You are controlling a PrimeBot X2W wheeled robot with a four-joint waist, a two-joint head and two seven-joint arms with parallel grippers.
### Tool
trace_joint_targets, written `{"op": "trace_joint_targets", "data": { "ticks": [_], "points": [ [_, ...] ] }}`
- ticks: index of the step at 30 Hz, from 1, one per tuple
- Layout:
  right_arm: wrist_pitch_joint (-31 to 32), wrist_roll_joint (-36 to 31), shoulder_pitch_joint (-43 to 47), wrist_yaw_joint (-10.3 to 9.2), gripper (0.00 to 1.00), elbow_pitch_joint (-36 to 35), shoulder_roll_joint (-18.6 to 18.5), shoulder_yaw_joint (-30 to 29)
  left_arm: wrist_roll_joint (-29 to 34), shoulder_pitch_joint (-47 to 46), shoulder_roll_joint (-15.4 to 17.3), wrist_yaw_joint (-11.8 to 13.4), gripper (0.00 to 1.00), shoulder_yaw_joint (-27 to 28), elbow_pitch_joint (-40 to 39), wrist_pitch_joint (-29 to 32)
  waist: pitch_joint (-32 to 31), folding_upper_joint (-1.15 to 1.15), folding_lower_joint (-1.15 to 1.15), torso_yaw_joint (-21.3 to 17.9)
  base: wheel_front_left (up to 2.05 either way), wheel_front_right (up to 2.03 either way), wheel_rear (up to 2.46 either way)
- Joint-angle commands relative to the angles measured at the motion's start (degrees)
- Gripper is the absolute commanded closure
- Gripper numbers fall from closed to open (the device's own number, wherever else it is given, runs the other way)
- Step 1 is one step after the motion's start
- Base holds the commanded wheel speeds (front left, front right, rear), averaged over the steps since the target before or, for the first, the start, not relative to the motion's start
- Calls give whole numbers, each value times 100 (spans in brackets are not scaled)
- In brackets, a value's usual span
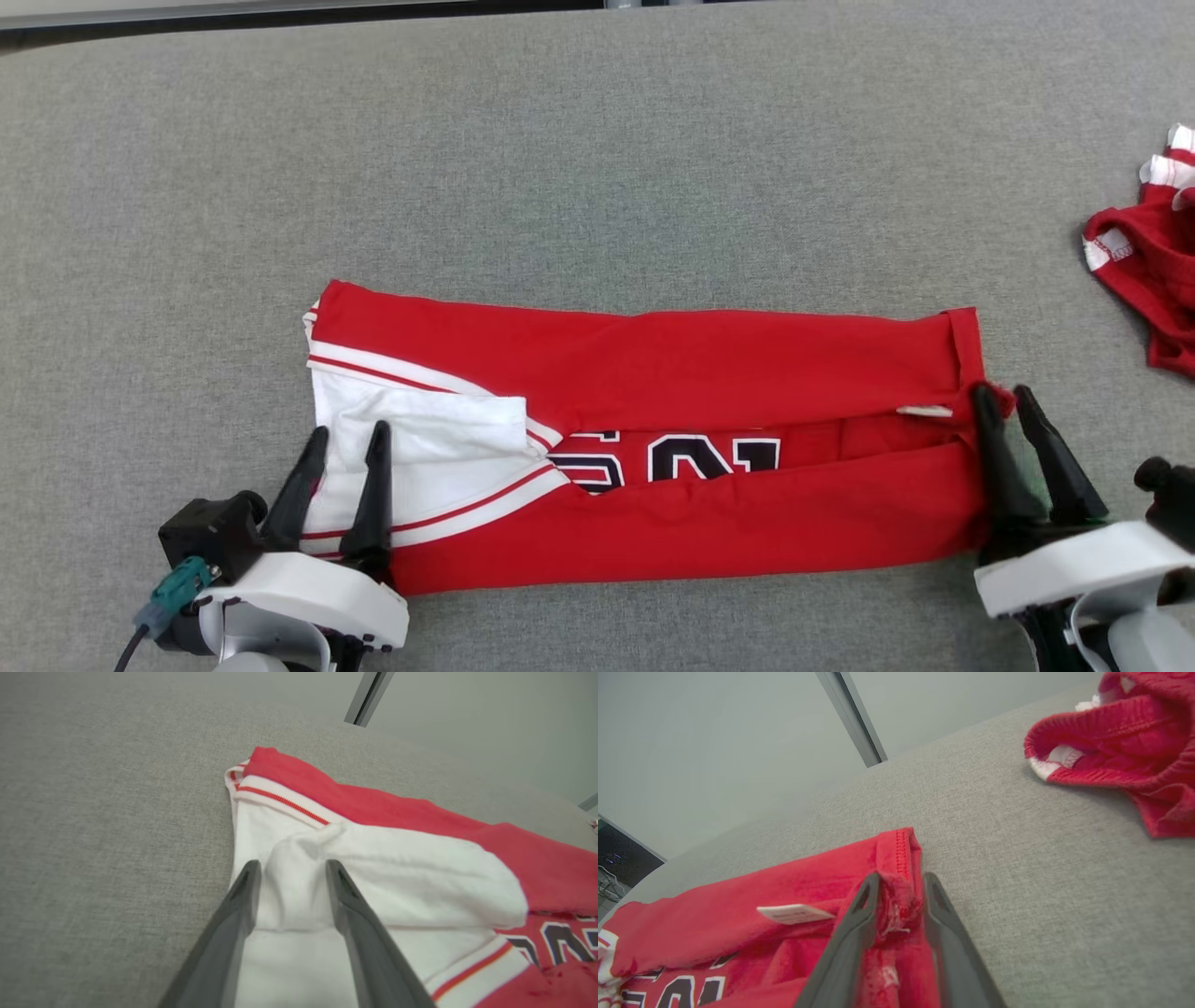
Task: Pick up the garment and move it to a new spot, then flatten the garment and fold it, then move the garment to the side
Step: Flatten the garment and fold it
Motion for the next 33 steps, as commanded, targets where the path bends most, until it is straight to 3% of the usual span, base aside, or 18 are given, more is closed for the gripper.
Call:
{"op": "trace_joint_targets", "data": {
  "ticks": [1,11,19,33],
  "points": [
    [-69,-146,87,-2,0,-11,-45,7,52,68,20,-11,0,17,15,-86,-27,0,0,-14,0,0,0],
    [-332,-1377,658,-2,0,-811,196,-423,517,422,41,236,0,165,-433,-803,-380,0,0,-46,0,0,0],
    [35,-2079,641,-2,0,-1530,464,-705,909,419,57,238,0,474,-894,-890,-821,0,0,-121,0,0,0],
    [419,-2179,1017,-2,0,-1640,661,-749,1079,792,146,323,0,574,-827,-854,-1278,0,0,-202,0,0,0]
  ]
}}
